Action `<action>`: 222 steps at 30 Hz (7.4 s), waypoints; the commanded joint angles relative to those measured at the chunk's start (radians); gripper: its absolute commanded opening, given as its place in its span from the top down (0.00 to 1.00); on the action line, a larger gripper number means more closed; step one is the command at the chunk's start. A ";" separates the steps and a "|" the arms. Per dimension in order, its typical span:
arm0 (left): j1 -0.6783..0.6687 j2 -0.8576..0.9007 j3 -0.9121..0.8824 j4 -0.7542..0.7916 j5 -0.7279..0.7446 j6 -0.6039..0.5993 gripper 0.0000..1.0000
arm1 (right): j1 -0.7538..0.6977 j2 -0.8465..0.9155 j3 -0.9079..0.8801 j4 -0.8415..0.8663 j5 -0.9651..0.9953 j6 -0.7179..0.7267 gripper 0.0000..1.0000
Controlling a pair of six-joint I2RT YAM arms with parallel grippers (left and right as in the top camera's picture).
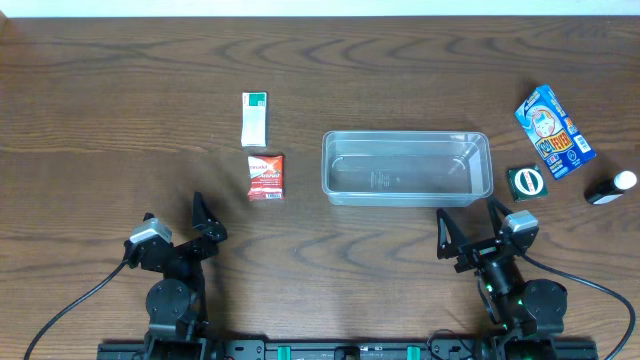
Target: Pack container
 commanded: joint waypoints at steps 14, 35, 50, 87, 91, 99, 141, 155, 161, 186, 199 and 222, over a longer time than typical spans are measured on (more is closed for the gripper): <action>0.004 -0.005 -0.018 -0.040 -0.010 0.020 0.02 | 0.010 0.002 -0.005 0.000 0.003 0.009 0.01; 0.004 -0.005 -0.018 -0.040 -0.010 0.020 0.02 | 0.010 0.002 -0.005 0.079 -0.039 0.038 0.01; 0.004 -0.005 -0.018 -0.040 -0.010 0.020 0.02 | -0.048 0.188 0.285 0.232 0.165 -0.052 0.01; 0.004 -0.005 -0.018 -0.040 -0.010 0.020 0.02 | -0.278 1.468 1.774 -1.084 0.220 -0.824 0.01; 0.004 -0.005 -0.018 -0.040 -0.010 0.020 0.02 | -0.312 1.547 1.774 -1.060 0.229 -0.826 0.01; 0.004 -0.005 -0.018 -0.040 -0.010 0.020 0.02 | -0.386 1.736 1.774 -1.020 0.278 -0.825 0.02; 0.004 -0.005 -0.018 -0.040 -0.010 0.020 0.02 | -0.422 2.109 1.774 -0.928 0.284 -0.829 0.65; 0.004 -0.005 -0.018 -0.040 -0.010 0.020 0.02 | -0.418 2.085 1.792 -0.928 0.283 -0.810 0.87; 0.004 -0.005 -0.018 -0.040 -0.010 0.020 0.02 | -0.412 2.024 1.846 -0.937 0.283 -0.756 0.92; 0.004 -0.005 -0.018 -0.040 -0.010 0.020 0.02 | 0.181 1.606 1.956 -1.273 0.074 -1.123 0.91; 0.004 -0.005 -0.018 -0.040 -0.010 0.020 0.02 | 0.316 1.725 1.819 -1.296 0.074 -1.267 0.96; 0.004 -0.005 -0.018 -0.040 -0.010 0.020 0.02 | 0.427 2.026 1.818 -1.340 0.060 -1.263 0.96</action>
